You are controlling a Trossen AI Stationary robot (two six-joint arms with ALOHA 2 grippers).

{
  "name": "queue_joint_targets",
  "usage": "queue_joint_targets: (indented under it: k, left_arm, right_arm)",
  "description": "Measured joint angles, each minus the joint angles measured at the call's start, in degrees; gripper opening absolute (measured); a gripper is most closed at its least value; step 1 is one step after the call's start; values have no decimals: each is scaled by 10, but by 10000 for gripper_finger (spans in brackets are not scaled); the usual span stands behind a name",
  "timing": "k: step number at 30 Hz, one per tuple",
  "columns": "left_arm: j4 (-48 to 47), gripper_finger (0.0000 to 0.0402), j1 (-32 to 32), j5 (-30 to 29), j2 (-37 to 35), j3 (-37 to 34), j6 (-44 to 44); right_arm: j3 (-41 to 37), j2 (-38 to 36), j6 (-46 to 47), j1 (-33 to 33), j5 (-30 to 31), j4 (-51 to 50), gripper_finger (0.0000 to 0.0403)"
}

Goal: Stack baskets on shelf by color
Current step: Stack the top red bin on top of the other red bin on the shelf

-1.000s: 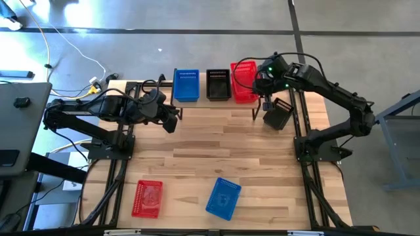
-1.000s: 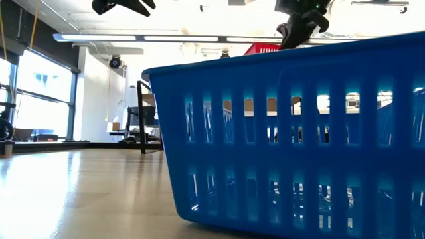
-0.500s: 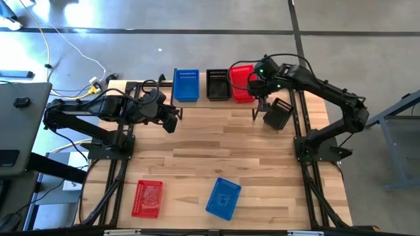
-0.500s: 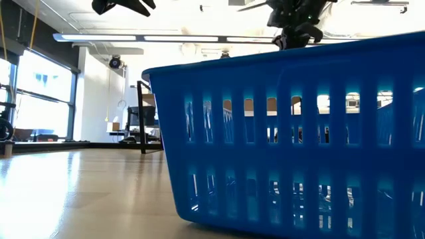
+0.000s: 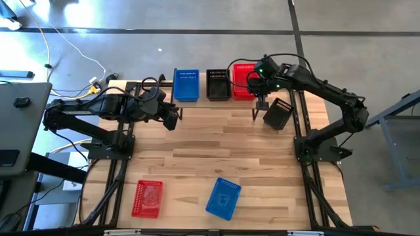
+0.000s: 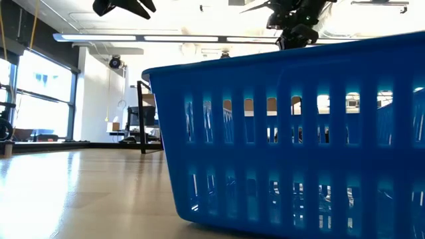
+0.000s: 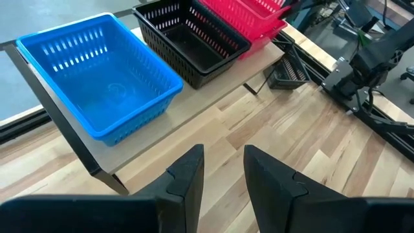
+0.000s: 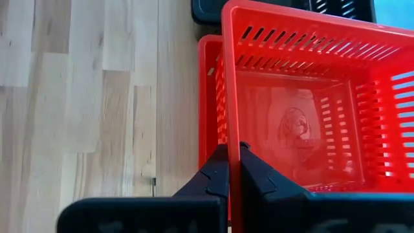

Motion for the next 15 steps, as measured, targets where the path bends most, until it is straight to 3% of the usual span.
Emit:
queue_joint_targets:
  k: [10,15]
  left_arm:
    - [0,99,0,0,0,0,0]
    - [0,99,0,0,0,0,0]
  right_arm:
    - [0,0,10,0,0,-9,3]
    - [0,0,12,0,4,-10,44]
